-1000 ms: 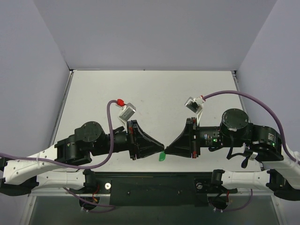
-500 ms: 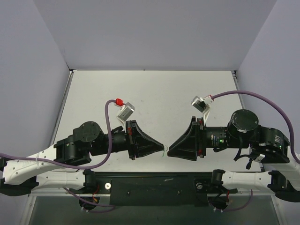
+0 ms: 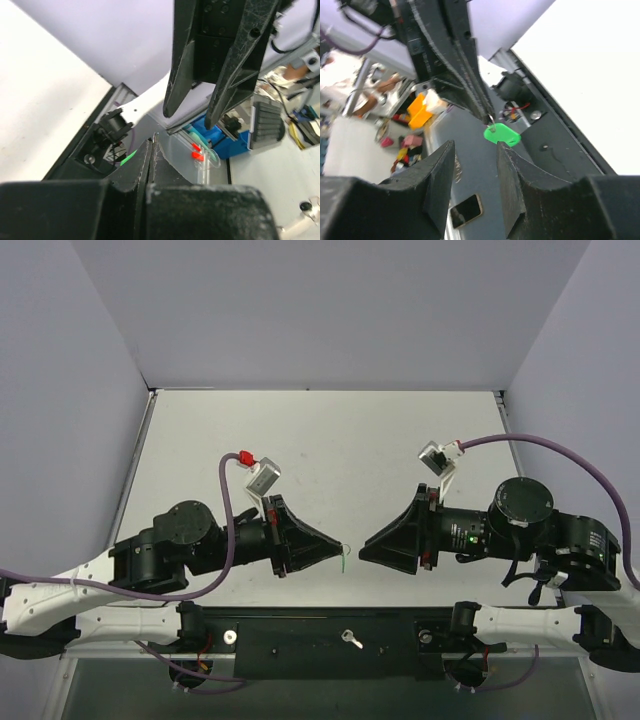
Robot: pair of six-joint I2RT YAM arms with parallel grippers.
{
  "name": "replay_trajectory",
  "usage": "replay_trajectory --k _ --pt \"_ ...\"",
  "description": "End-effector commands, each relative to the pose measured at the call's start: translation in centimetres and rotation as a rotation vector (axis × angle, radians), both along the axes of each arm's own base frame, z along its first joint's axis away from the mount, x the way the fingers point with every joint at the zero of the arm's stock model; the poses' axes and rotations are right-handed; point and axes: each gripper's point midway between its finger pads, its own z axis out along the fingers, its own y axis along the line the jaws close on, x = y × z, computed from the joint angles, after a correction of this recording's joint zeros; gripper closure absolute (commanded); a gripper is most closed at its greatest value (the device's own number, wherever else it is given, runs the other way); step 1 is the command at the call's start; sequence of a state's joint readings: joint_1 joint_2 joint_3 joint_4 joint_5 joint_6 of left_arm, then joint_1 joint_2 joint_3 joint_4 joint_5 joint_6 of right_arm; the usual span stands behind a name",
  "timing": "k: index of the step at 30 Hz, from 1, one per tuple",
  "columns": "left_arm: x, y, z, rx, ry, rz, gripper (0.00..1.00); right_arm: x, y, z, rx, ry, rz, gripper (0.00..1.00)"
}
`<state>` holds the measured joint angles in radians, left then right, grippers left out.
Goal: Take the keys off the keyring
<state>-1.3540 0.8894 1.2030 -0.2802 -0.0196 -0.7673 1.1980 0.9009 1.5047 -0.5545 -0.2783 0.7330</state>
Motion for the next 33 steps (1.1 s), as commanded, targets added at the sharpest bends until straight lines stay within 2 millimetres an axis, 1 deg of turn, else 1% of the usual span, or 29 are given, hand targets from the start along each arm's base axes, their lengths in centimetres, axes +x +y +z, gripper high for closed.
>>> replay_trajectory --k 1,2,3,4,5,6,7,8,9,10,11,12,13,14,15,16,17,19,20,21,22,23,24,25,26,29,30,31,33 --pt "2.2 1.4 -2.4 0.113 0.048 0.146 1.0 4.5 -1.4 -4.4 -0.159 0.014 -0.269 0.66" --pt "2.8 1.3 -3.2 0.141 0.053 0.173 1.0 5.1 -1.7 -6.2 -0.212 0.031 -0.309 0.66" --pt "3.0 1.4 -4.2 0.175 0.066 0.184 1.0 5.7 -1.9 -7.1 -0.238 0.042 -0.35 0.66" --pt "3.7 1.4 -5.7 0.218 0.082 0.218 1.0 6.0 -2.3 -9.9 -0.33 0.069 -0.383 0.67" --pt "4.1 1.7 -6.3 0.243 0.088 0.239 1.0 6.3 -2.3 -11.1 -0.362 0.094 -0.411 0.67" --pt "4.5 1.6 -7.1 0.264 0.099 0.252 1.0 6.3 -2.4 -13.2 -0.424 0.117 -0.419 0.68" --pt "5.1 2.0 -7.9 0.291 0.112 0.275 1.0 6.2 -2.4 -14.1 -0.445 0.141 -0.432 0.69" --pt "5.4 2.1 -8.7 0.31 0.127 0.284 1.0 6.0 -2.6 -16.3 -0.509 0.156 -0.442 0.69" --pt "6.1 2.6 -9.6 0.339 0.142 0.306 1.0 5.9 -2.7 -17.3 -0.532 0.174 -0.455 0.68" --pt "6.4 2.7 -10.2 0.352 0.153 0.31 1.0 5.5 -2.9 -19.2 -0.586 0.17 -0.46 0.67" --pt "7.1 3.1 -11.0 0.37 0.171 0.326 1.0 5.3 -3.0 -20.0 -0.606 0.183 -0.475 0.66" --pt "7.5 3.4 -11.5 0.377 0.183 0.339 1.0 4.8 -3.1 -21.8 -0.66 0.178 -0.471 0.65" --pt "8.0 3.7 -12.2 0.386 0.2 0.348 1.0 4.5 -3.0 -22.6 -0.678 0.196 -0.471 0.64" --pt "8.4 4.0 -12.4 0.384 0.205 0.359 1.0 3.8 -2.9 -24.2 -0.728 0.189 -0.453 0.64" --pt "9.0 4.3 -13.2 0.394 0.221 0.369 1.0 3.4 -2.8 -24.8 -0.746 0.194 -0.449 0.62" --pt "9.4 4.6 -13.5 0.399 0.227 0.374 1.0 2.7 -2.5 -26.2 -0.787 0.176 -0.424 0.62" --pt "10.2 5.1 -14.2 0.406 0.244 0.392 1.0 2.5 -2.4 -26.7 -0.808 0.165 -0.416 0.61" --pt "11.3 5.6 -15.1 0.413 0.267 0.412 1.0 1.7 -2.2 -28.7 -0.883 0.119 -0.382 0.6" --pt "11.3 5.5 -15.1 0.405 0.267 0.391 1.0 1.3 -1.9 -29.7 -0.924 0.097 -0.365 0.6" --pt "11.7 5.8 -15.6 0.408 0.28 0.395 1.0 0.7 -1.5 -30.3 -0.94 0.078 -0.336 0.59" --pt "12.1 6.0 -15.6 0.403 0.279 0.4 1.0 0.4 -1.2 -31.4 -0.985 0.054 -0.315 0.59" --pt "12.6 6.3 -16.0 0.406 0.284 0.417 1.0 -0.3 -0.7 -31.9 -0.995 0.038 -0.286 0.59" --pt "12.8 6.5 -16.1 0.406 0.287 0.414 1.0 -0.7 -0.5 -33.2 -1.045 0.019 -0.264 0.59" --pt "13.3 6.9 -16.5 0.41 0.297 0.427 1.0 -1.5 -0.1 -33.8 -1.054 0.006 -0.23 0.59" --pt "13.7 7.2 -16.4 0.403 0.298 0.432 1.0 -1.8 0.1 -35.1 -1.099 -0.001 -0.213 0.59" --pt "14.1 7.7 -16.7 0.405 0.305 0.434 1.0 -3.6 1.0 -38.2 -1.123 0.036 -0.154 0.59" --pt "14.3 7.9 -16.6 0.402 0.305 0.439 1.0 -3.8 0.9 -39.3 -1.143 0.054 -0.157 0.6" --pt "14.3 8.0 -16.5 0.4 0.301 0.438 1.0 -4.1 0.9 -40.1 -1.156 0.069 -0.155 0.61" --pt "14.4 8.3 -16.6 0.399 0.3 0.439 1.0 -4.2 0.8 -40.6 -1.171 0.081 -0.16 0.61"
